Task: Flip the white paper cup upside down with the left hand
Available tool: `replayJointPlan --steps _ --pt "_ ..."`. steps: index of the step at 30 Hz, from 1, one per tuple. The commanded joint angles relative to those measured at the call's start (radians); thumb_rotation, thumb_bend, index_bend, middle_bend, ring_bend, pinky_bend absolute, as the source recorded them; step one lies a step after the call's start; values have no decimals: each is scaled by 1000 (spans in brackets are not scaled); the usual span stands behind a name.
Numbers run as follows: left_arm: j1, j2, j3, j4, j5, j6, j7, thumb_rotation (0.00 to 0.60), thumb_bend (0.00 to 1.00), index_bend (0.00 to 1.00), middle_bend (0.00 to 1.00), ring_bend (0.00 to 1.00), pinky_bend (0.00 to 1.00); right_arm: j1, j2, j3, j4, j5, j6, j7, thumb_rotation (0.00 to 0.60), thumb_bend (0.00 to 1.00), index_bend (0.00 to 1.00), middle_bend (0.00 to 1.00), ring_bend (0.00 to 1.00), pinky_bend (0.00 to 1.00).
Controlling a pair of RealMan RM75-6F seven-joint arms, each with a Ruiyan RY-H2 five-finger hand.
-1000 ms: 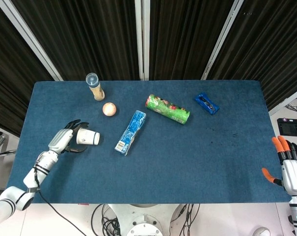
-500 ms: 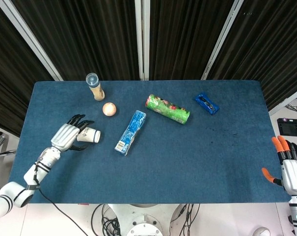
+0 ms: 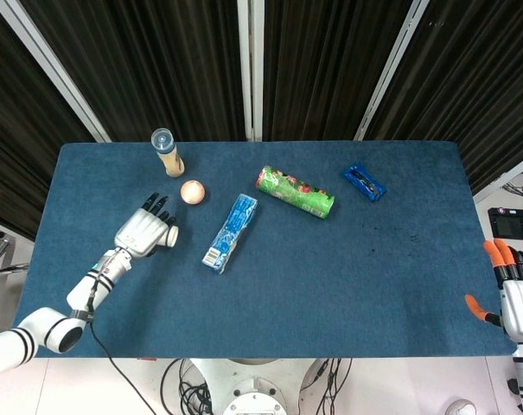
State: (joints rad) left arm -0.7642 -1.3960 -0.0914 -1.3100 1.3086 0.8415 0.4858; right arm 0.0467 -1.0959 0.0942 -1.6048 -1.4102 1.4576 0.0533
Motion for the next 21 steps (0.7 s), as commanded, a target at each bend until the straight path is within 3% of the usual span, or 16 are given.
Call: replayJointPlan --steps 1,7,12,15,21 --pt "-27 0 -11 -40 -97 -35 113 600 212 320 331 9 39 2 -1 1 3 6 -7 2 600 190 0 0 0 0" --pt "-31 -6 -7 -39 -110 -7 145 600 216 392 397 39 39 6 -4 2 5 8 -13 -3 600 190 0 0 0 0" --pt "-20 2 -20 -71 -97 29 72 600 221 421 422 56 42 9 -6 0 4 10 -21 -9 600 191 0 0 0 0" --pt "1 3 -48 -97 -57 86 -70 600 221 421 420 66 46 10 -6 2 4 11 -22 -8 600 191 0 0 0 0" --pt "68 -16 -81 -77 6 166 -500 600 217 421 418 91 61 11 -6 1 5 18 -29 -3 600 191 0 0 0 0"
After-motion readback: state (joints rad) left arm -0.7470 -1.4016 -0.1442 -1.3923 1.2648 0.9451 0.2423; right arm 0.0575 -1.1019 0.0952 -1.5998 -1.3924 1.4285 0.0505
